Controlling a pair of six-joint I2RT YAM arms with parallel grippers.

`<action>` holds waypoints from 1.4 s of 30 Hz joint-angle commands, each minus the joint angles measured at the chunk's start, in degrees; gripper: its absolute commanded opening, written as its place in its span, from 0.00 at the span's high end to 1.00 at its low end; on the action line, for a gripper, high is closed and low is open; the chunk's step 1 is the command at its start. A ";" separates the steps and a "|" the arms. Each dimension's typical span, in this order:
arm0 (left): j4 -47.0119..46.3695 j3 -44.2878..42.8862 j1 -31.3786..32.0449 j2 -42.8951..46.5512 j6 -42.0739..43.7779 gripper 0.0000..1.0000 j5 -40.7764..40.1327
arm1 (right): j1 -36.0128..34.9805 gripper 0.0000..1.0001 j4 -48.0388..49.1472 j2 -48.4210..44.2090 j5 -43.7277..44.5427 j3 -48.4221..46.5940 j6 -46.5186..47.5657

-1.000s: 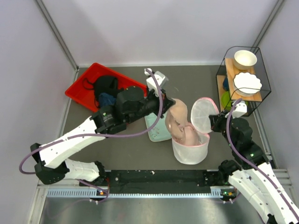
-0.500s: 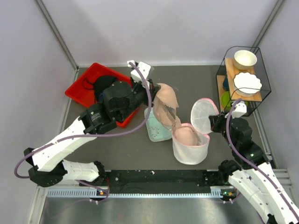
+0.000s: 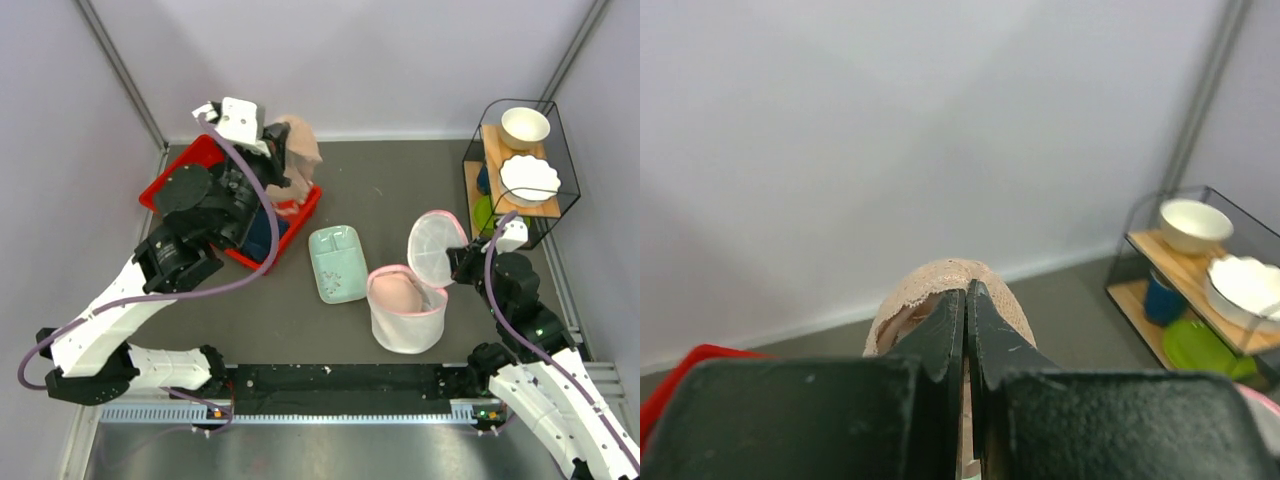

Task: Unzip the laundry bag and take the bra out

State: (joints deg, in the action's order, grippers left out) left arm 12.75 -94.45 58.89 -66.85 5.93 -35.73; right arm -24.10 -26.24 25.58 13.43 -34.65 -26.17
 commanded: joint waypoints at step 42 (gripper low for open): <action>-0.09 6.56 -58.45 -27.36 -23.24 1.00 12.09 | 0.19 1.00 2.95 3.95 0.63 -1.91 -0.81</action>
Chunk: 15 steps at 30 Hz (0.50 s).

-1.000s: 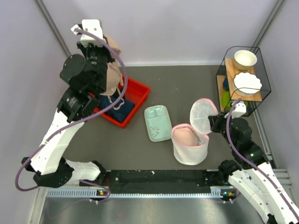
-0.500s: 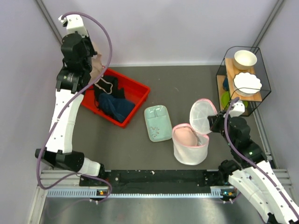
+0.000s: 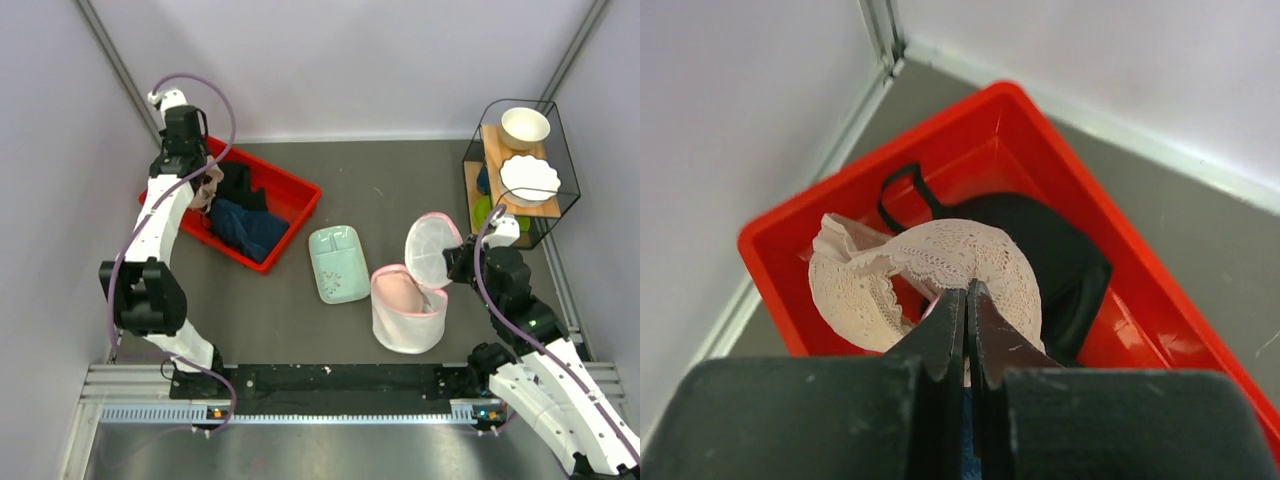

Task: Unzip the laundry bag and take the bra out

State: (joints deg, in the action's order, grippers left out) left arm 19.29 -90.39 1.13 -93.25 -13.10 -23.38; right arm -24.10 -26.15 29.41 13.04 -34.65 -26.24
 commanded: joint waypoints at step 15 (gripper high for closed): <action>1.54 0.56 -0.69 -6.69 -7.29 0.01 3.67 | 0.19 1.00 3.65 1.09 0.15 -1.47 -2.06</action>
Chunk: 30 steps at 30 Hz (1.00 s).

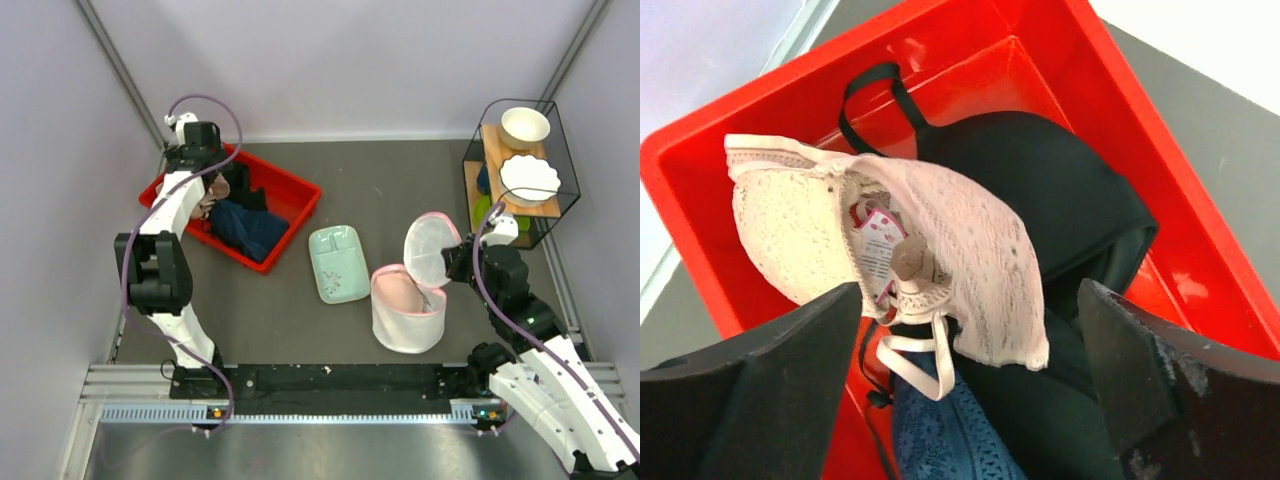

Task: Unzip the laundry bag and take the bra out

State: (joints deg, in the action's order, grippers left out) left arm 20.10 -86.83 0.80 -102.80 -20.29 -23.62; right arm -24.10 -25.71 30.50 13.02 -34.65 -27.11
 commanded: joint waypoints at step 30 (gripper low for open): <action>5.33 3.85 52.90 22.48 4.66 0.02 18.93 | 0.19 1.00 1.81 -7.47 -2.20 -0.06 -0.49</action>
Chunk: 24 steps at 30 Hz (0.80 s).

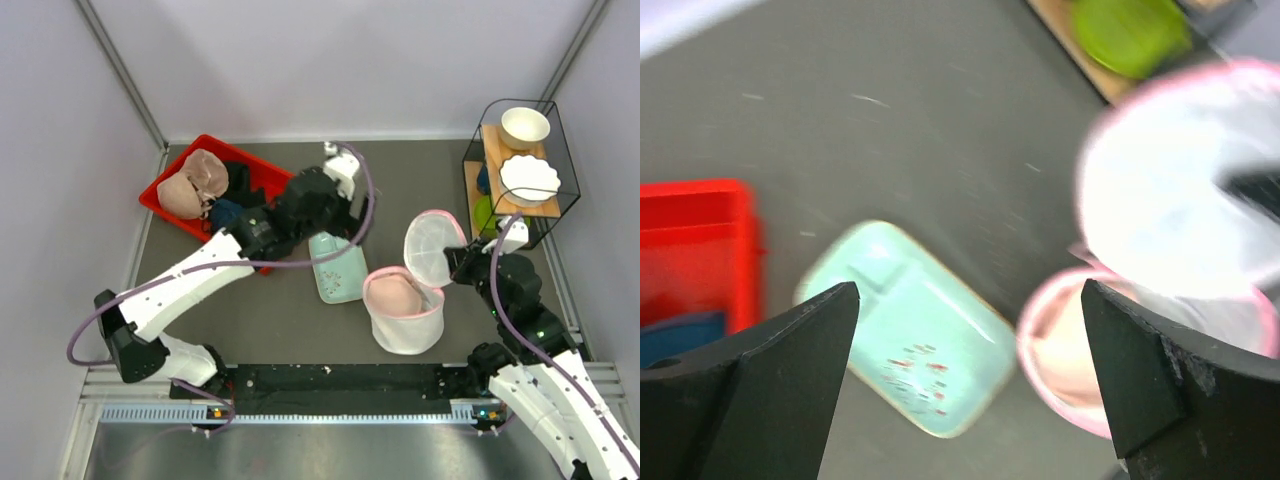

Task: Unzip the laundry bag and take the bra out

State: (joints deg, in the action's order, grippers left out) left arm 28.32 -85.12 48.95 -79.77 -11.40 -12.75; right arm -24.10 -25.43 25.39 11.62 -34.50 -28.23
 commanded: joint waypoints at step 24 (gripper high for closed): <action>-7.41 7.79 20.92 -15.14 -14.18 0.12 17.60 | 0.28 1.00 5.92 -21.52 -1.51 10.33 2.48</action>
State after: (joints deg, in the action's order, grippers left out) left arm 19.31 -73.76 67.94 -91.85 -26.94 9.50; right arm -24.10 -23.64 3.90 10.72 -23.24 -26.85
